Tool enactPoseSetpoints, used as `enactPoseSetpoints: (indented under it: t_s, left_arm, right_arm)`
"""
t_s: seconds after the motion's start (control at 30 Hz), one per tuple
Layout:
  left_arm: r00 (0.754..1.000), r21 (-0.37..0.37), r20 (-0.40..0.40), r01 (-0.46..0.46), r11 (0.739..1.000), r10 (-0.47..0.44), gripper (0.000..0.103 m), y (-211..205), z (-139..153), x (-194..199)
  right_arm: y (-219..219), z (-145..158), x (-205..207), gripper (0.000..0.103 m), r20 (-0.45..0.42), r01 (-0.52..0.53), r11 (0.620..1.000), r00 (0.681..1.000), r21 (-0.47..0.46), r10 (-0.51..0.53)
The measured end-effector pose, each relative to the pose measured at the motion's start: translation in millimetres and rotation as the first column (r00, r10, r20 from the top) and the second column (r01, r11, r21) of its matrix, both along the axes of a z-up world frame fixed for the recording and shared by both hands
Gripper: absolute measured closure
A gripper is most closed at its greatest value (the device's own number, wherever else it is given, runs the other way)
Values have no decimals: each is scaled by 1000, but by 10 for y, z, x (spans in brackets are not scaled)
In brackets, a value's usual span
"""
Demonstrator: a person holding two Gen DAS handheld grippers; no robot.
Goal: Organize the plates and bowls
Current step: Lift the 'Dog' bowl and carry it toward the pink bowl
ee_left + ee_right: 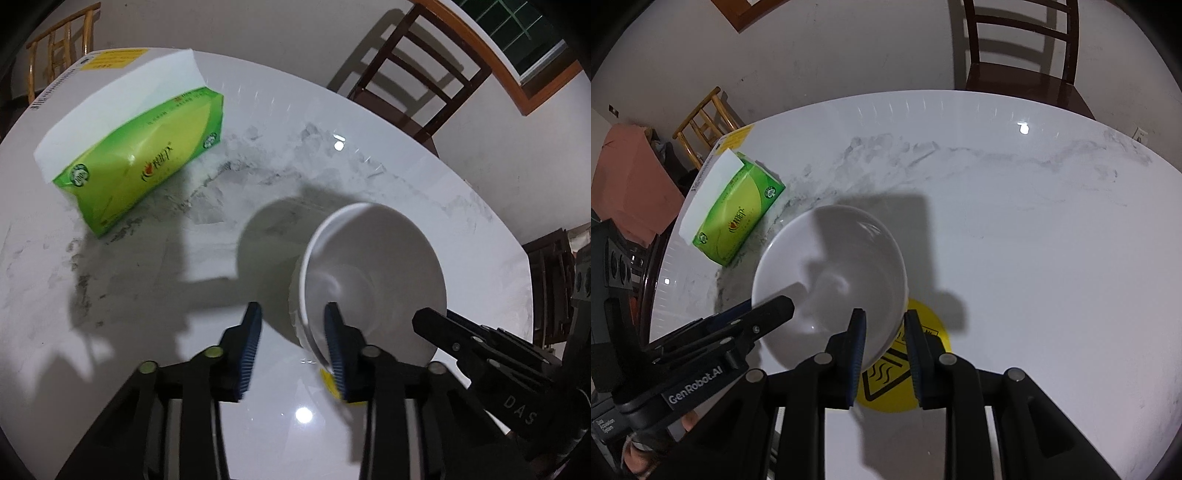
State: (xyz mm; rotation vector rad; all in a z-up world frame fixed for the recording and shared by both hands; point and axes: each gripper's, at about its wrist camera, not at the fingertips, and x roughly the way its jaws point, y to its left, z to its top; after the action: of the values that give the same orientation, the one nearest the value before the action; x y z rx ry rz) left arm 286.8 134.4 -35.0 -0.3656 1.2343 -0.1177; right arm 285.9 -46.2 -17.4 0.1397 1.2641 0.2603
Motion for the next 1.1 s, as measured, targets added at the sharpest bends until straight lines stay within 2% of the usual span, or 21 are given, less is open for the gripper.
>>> enactPoseSetpoints:
  t_s: [0.1,0.23,0.57,1.1]
  left_arm:
    - [1000,-28,-1,7,1000,-7,87,-21,-5,5]
    - [1000,15,12,13,1000,-13,87,-78,19,4]
    - [999,28,-5,32,999,-32,88,-163,23,-41]
    - [994,51,34,104,993,-105,88,-537,386,-370]
  right_arm:
    - [7,-23,9,80,3,-16,1000,1000,-5,16]
    - [21,-90,29,80,-9,-21,1000,1000,-8,21]
    - [-8,-85,-77,82,-13,-27,999,1000,-17,27]
    - [-288,337,-502,82,35,-24,999,999,-49,25]
